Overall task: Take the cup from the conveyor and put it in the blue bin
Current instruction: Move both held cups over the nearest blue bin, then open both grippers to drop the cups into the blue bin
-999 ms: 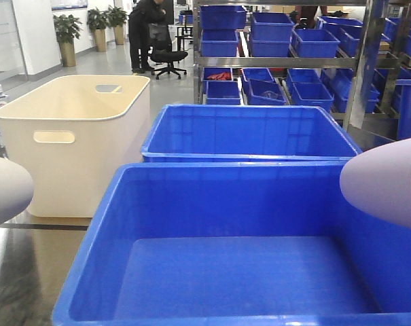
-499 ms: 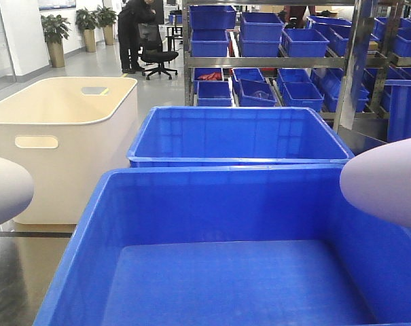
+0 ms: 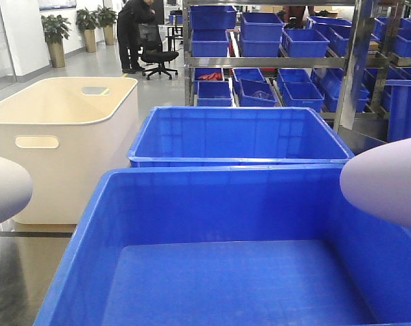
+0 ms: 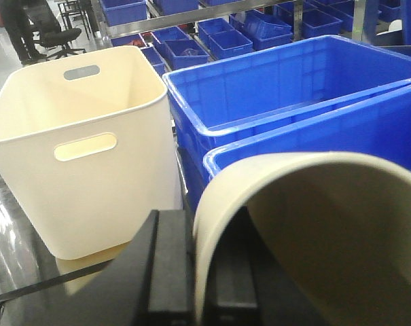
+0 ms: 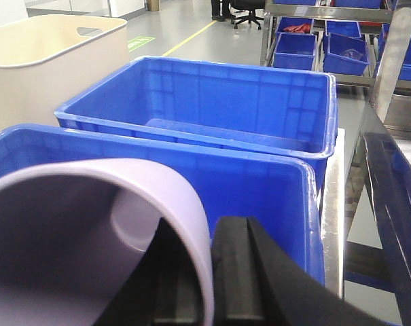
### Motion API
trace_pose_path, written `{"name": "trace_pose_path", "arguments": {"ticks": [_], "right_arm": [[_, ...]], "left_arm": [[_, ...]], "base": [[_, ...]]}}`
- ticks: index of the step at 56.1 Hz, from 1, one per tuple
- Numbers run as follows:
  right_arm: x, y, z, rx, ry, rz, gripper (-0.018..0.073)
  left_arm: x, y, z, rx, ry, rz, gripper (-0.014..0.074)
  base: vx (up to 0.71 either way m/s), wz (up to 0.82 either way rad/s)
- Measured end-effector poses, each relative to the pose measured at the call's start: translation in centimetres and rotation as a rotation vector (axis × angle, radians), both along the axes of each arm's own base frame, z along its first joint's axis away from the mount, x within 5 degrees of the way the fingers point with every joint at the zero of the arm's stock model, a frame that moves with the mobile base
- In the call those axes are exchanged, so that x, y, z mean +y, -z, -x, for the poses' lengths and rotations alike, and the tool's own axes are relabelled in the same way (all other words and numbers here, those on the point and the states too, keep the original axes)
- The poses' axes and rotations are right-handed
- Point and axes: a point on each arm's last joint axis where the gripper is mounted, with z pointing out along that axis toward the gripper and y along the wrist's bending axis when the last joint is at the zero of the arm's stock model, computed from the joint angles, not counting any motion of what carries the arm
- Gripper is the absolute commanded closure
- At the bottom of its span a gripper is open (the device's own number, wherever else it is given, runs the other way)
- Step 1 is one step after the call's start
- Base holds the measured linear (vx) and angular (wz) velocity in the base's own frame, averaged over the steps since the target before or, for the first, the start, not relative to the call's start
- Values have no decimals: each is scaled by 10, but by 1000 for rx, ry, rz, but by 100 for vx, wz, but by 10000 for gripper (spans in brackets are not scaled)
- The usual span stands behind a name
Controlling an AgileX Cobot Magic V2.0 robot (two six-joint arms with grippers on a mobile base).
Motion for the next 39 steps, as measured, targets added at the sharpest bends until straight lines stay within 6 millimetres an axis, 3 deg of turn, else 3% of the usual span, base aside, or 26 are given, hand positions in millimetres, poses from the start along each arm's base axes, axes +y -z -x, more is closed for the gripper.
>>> {"name": "trace_pose_path", "arguments": {"ticks": [15,23,31,39], "right_arm": [[2,0,0,6,-13,-30,568],[5,1,-5,22,-29,-59,568],[11,14,-33,78,-47,-9,568],[22,35,-67,170,-99,18,565]], "left_arm": [[-2,-2,0,-4,7,63,601],[-4,1,-13,-4,24,35,600],[-23,10,-39,49,145,90,600],[-57,30,-75,124,334,143,591]], "base": [[0,0],[0,0],[0,0],[0,0]]}}
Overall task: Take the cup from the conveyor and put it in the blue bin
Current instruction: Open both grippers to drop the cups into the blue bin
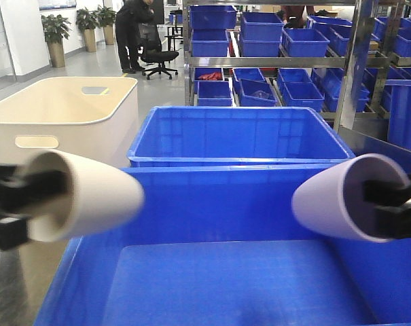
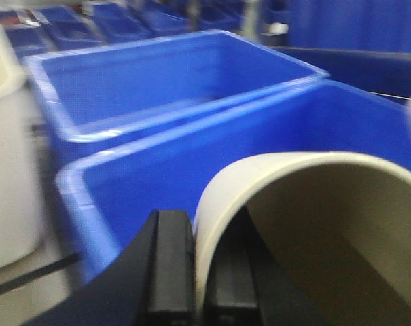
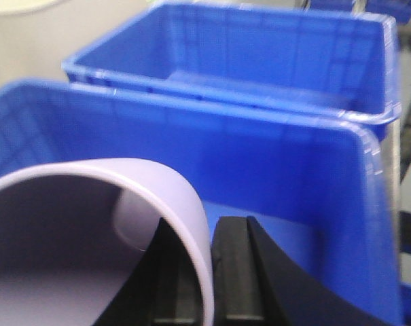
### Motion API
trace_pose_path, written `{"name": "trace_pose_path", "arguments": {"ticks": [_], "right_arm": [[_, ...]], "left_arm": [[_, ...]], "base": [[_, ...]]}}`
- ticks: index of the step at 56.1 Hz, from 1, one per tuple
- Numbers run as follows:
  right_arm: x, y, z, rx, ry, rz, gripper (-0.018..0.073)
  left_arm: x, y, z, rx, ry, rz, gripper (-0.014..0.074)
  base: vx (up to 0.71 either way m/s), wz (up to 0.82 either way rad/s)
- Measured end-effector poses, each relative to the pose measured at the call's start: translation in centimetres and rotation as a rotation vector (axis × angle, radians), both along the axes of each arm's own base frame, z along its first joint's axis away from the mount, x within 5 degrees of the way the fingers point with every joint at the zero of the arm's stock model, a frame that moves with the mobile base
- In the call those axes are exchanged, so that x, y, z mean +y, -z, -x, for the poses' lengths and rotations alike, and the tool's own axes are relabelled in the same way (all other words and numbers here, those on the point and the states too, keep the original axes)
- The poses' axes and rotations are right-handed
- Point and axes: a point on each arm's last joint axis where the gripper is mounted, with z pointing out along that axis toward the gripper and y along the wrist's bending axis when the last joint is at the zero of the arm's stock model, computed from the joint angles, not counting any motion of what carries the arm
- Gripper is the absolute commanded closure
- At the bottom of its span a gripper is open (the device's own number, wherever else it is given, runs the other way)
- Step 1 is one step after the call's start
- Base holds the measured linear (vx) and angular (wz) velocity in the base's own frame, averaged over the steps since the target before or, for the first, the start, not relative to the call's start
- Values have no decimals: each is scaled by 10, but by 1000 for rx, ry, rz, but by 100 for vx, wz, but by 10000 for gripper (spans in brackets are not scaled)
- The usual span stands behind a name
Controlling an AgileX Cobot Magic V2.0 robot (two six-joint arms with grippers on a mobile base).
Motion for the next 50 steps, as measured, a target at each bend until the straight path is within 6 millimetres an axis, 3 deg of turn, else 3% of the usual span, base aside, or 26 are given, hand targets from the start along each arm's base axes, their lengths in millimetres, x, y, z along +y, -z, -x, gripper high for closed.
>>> {"name": "trace_pose_path", "arguments": {"ticks": [7,14,21,27,32,40,50], "right_arm": [[7,16,-22,60,-37,15,555],[10,27,-34,95,-42,28,501],[10,30,-37,105,-44,32,388],[10,30,-38,106,-44,31,239],[10,30,-38,101,-41,26,123],[10,28,-36,95,-41,23,78],[6,8,-15,12,-39,-4,127]], "left_arm": [[-25,23,-28,60,97,22,553],[-35,42,-49,122,97,47,464],[-38,56,-63,163,81,42,295],[-39,61,-67,180,80,42,148],[-39,60,-67,183,78,56,74],[-39,53,-63,175,69,103,85],[-26,19,-39,24,28,118,223]], "base": [[0,0],[0,0],[0,0],[0,0],[0,0],[0,0],[0,0]]}}
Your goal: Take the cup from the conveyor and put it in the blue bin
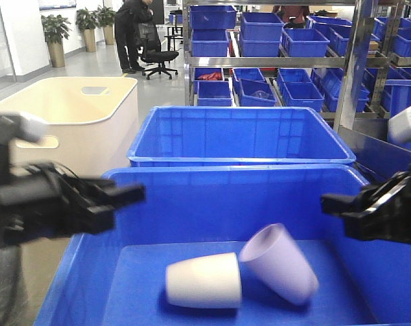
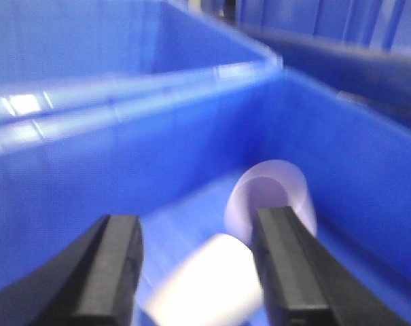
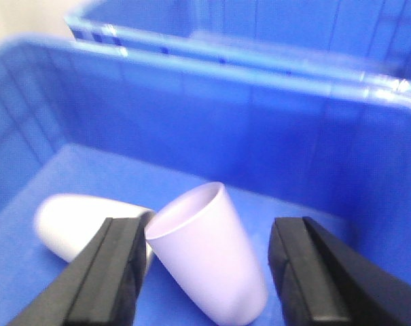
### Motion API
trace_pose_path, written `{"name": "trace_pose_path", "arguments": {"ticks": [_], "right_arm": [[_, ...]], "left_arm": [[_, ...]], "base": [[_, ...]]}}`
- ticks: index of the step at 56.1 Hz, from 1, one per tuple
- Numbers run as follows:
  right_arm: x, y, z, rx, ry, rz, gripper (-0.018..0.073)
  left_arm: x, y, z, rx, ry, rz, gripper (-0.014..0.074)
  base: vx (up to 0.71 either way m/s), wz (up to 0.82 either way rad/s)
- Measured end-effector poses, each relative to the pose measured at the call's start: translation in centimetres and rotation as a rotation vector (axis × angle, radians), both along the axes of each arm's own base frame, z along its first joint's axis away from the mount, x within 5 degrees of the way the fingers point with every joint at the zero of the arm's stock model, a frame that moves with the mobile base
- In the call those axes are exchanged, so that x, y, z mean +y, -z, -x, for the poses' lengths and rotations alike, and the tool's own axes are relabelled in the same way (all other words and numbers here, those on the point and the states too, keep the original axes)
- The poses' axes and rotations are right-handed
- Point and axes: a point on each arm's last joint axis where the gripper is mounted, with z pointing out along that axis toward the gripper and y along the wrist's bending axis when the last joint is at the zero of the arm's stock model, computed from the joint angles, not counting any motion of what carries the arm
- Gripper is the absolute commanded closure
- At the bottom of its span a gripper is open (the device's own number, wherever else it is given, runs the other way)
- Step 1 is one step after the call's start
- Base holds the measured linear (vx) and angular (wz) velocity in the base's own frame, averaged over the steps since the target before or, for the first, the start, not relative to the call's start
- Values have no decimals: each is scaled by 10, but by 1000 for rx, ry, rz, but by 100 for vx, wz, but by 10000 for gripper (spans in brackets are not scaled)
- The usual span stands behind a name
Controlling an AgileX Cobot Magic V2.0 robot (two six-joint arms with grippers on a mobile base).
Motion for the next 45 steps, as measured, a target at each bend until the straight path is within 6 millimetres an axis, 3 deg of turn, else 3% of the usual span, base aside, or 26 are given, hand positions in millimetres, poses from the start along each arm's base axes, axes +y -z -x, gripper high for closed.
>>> {"name": "trace_pose_path", "arguments": {"ticks": [10,16,29,45], "right_arm": [[-5,-18,22,-93,7,-21,188],[-6,-23,29,-113,7,-31,221],[-6,-24,30,-118,7,-32,285],[-6,-24,30,-118,7,-32,334]], "left_arm": [[21,-45,47,-235,-63,-10,463],[29,-58,75,-334,-53,-49,606],[38,-61,113,-414,-20,-74,604],[40,-64,119,-432,-15,-71,604]], "base": [[0,0],[0,0],[0,0],[0,0]]}}
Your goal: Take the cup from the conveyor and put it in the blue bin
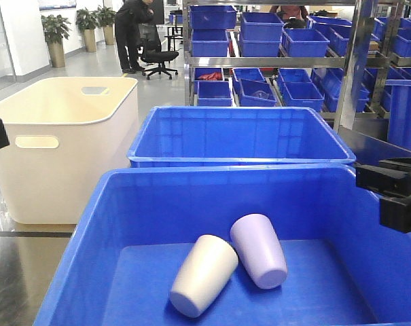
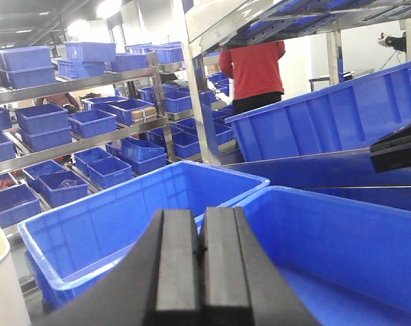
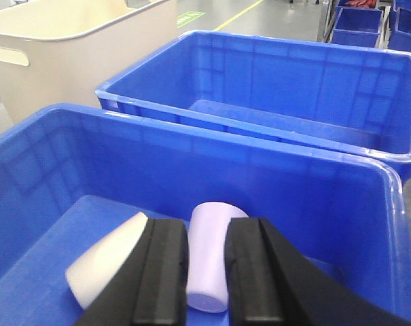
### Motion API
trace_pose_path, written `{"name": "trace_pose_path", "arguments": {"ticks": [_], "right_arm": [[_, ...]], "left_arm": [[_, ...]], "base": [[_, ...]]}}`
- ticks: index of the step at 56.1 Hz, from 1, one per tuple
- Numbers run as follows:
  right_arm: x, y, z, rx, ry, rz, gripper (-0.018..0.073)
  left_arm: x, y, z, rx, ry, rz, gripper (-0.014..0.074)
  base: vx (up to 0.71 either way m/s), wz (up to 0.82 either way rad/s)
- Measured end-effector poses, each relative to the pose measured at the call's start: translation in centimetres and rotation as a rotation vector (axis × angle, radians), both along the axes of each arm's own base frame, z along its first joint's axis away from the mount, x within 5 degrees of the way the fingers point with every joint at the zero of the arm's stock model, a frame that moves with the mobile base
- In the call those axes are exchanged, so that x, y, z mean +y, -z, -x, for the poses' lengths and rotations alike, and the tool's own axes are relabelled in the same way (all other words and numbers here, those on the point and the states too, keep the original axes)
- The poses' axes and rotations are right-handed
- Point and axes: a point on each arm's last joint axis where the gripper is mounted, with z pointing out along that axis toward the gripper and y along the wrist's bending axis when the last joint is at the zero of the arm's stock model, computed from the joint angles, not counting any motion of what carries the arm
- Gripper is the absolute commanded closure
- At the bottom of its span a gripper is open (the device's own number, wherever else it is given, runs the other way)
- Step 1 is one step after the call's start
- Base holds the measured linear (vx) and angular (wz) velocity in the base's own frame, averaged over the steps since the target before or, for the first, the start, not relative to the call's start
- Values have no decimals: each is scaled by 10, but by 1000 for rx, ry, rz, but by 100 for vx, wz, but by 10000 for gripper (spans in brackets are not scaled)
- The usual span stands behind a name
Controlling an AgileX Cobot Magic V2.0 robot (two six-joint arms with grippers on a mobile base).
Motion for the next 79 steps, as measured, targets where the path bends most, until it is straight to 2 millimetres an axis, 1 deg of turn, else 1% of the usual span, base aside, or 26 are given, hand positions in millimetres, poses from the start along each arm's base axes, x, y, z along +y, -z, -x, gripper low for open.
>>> {"name": "trace_pose_path", "arguments": {"ticks": [18,24,29,32,36,40,46,47,48,50,58,67,73,76,79], "right_arm": [[0,0,0,0,0,0,332],[0,0,0,0,0,0,332],[0,0,0,0,0,0,332],[0,0,0,0,0,0,332],[0,0,0,0,0,0,332],[0,0,0,0,0,0,332],[0,0,0,0,0,0,332],[0,0,0,0,0,0,332],[0,0,0,0,0,0,332],[0,0,0,0,0,0,332],[0,0,0,0,0,0,332],[0,0,0,0,0,0,332],[0,0,0,0,0,0,332],[0,0,0,0,0,0,332],[0,0,0,0,0,0,332]], "left_arm": [[0,0,0,1,1,-1,602],[2,11,-2,23,-28,-3,603],[9,26,-2,58,-105,29,603],[16,38,1,84,-155,76,603],[26,53,12,96,-216,145,602],[35,70,26,62,-273,145,601],[46,103,42,22,-326,136,600],[47,112,45,26,-330,147,600],[48,116,47,18,-336,153,599],[50,130,50,26,-342,154,600],[58,169,63,15,-396,190,600],[65,214,69,71,-496,205,600],[68,246,67,142,-563,172,600],[68,256,66,192,-582,162,600],[69,261,66,232,-592,149,600]], "base": [[0,0],[0,0],[0,0],[0,0],[0,0],[0,0],[0,0],[0,0],[0,0],[0,0],[0,0],[0,0],[0,0],[0,0],[0,0]]}}
